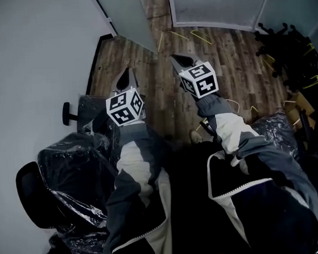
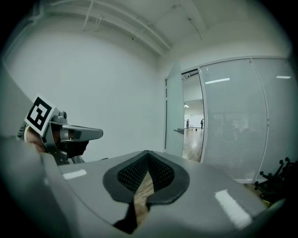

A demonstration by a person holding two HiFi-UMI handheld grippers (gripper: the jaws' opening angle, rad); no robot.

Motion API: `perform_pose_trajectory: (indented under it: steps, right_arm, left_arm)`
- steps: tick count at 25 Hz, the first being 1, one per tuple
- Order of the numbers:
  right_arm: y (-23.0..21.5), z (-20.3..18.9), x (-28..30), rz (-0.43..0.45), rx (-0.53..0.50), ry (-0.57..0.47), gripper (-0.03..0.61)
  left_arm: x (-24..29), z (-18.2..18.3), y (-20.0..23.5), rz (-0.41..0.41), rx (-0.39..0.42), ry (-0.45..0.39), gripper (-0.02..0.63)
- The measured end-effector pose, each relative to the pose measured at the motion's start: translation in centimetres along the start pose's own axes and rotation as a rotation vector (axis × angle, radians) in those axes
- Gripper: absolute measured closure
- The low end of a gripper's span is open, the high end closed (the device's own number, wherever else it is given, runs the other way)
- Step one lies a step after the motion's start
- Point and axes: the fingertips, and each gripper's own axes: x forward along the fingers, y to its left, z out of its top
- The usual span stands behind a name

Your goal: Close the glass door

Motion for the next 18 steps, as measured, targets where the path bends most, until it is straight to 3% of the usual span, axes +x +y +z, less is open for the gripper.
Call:
perform_pose_trajectory:
  steps: [10,18]
  right_arm:
    - [-0.8,-0.6,-0.2,0.002,-0.026,0.003,0.574]
    - [-7.2,-0.4,5.1,0.044,-0.047,0.0,0.574]
  left_arm:
    - [1.0,-0.6,-1.6,-0.046,0.037,0.004,0.611]
    - [9.1,-0.7,-1.3,-0.013,0.012,0.018,0.611]
